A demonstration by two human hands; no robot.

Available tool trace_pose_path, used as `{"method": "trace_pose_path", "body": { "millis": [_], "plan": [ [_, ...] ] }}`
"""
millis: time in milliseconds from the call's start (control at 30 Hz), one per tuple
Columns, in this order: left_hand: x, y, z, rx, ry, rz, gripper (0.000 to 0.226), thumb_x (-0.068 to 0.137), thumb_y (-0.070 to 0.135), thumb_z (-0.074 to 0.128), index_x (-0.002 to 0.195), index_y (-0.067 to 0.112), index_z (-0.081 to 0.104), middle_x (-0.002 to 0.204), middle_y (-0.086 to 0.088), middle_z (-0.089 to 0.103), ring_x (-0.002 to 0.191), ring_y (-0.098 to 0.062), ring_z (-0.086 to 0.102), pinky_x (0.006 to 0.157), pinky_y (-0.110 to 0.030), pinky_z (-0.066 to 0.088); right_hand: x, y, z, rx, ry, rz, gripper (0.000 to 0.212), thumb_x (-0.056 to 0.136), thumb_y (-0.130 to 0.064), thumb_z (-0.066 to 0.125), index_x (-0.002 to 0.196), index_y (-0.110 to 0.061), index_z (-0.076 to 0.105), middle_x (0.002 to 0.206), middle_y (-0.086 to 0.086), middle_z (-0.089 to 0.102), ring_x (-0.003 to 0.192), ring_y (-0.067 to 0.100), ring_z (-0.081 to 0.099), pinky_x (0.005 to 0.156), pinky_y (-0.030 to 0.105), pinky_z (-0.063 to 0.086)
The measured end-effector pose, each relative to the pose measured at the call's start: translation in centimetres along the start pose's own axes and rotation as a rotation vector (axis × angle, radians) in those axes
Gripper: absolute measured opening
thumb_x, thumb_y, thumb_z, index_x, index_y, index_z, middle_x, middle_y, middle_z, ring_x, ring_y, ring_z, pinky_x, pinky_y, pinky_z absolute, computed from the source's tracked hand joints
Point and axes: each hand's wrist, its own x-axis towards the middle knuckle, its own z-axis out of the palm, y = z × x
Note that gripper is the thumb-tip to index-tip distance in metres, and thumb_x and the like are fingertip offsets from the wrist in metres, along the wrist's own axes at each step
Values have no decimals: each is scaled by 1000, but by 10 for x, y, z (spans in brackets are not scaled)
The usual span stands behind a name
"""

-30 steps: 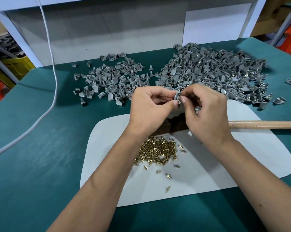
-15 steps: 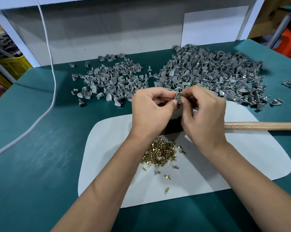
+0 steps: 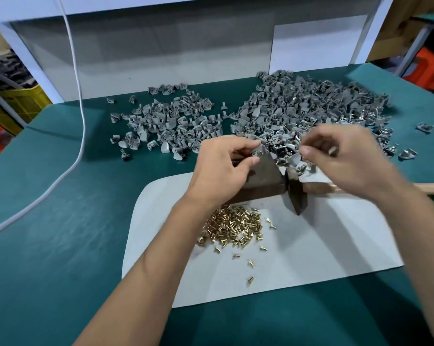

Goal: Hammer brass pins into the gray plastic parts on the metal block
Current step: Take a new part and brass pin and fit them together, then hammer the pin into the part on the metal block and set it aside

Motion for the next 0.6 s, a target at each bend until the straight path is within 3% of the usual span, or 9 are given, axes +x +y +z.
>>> {"method": "trace_pose_path", "body": {
  "millis": [100,167,267,367,433,533,600],
  "plan": [
    [5,-9,-16,131,-103,36,14,88,21,80,101,22,82,101,12,75,109,-11,62,101,-40,50,-2,18,-22,-286,-415,82,15,85,-17,80,90,-28,71,83,-10,71,76,4,66,69,23,50],
    [6,-15,-24,167,-155,27,8,88,23,80,96,24,83,108,12,74,120,-13,53,109,-42,41,-7,22,-18,-401,-539,94,17,81,-25,82,90,-29,68,83,-12,68,76,2,61,65,18,45],
    [5,-19,-28,132,-181,-11,7,86,20,82,92,24,83,116,12,72,126,-14,48,114,-43,35,-11,20,-9,-411,-477,69,15,84,-25,80,86,-25,65,79,-8,64,74,7,57,62,24,43],
    [4,-22,-29,124,-185,-38,11,83,21,85,93,24,83,119,12,72,127,-14,51,113,-45,37,-10,21,-18,-399,-584,94,14,91,-20,75,86,-23,62,82,-6,65,76,11,59,69,29,47],
    [4,-23,-30,71,-177,-62,15,81,20,86,95,23,83,119,11,72,125,-12,56,110,-45,43,-8,21,-31,-258,-634,153,11,95,-14,69,89,-21,63,79,-5,70,75,13,64,72,30,51],
    [3,-23,-28,-24,-181,-96,15,80,14,86,93,20,82,119,7,73,120,-9,62,107,-42,49,-3,13,-38,-13,-486,156,13,100,-13,60,90,-20,64,75,-4,70,64,9,61,67,36,51],
    [3,-22,-27,-40,-197,-105,11,81,12,85,89,18,81,119,6,73,117,-5,64,105,-31,49,2,2,-32,74,-361,116,15,101,-25,57,88,-22,62,70,-8,67,58,5,53,60,25,45]
  ]
}}
